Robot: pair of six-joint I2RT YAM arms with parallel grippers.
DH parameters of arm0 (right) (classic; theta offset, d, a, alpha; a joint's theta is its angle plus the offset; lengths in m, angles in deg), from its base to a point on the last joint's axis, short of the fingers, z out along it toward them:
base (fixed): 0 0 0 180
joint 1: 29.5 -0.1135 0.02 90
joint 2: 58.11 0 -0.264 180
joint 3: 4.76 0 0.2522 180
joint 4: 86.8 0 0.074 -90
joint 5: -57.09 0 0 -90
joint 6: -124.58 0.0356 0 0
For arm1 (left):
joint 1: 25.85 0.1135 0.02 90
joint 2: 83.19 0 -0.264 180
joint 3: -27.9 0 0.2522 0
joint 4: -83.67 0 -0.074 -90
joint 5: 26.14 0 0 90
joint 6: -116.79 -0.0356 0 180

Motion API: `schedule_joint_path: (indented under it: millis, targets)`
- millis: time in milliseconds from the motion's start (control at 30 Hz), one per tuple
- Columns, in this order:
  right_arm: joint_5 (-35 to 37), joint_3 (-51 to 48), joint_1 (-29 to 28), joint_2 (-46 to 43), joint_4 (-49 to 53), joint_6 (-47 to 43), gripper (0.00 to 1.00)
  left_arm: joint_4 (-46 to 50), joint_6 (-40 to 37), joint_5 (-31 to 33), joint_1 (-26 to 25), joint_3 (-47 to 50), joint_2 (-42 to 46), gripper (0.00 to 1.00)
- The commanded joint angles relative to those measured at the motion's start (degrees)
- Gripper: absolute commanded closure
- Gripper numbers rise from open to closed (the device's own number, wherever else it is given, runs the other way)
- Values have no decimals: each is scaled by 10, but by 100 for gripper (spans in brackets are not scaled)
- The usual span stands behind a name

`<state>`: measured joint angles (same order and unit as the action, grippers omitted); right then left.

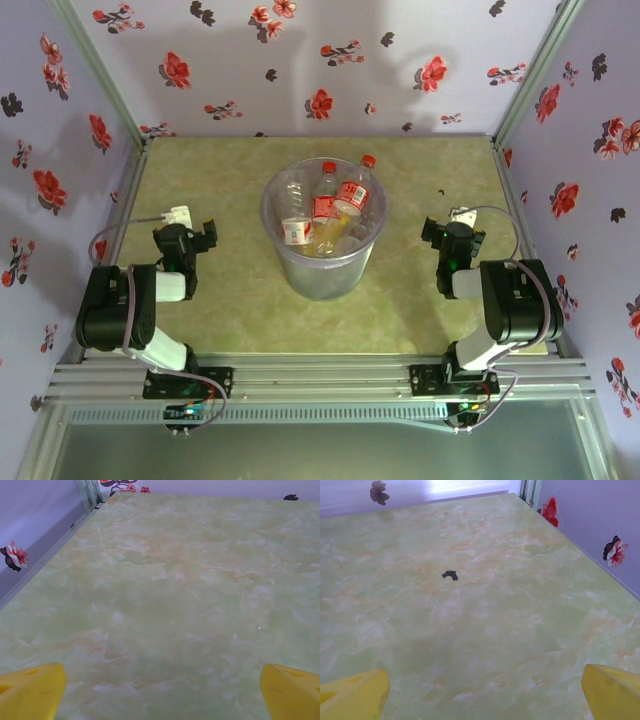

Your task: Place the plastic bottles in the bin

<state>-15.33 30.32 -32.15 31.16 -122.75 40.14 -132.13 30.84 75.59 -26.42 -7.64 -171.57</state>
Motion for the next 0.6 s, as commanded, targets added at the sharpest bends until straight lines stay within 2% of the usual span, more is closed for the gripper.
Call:
schedule_joint_path:
  millis: [0,567]
  targets:
    - [-4,2,3,0,-22,2,1,-26,-11,-5,3,-1,-1,0]
    - [5,-1,3,0,-27,3,1,-26,-12,-2,2,-1,-1,0]
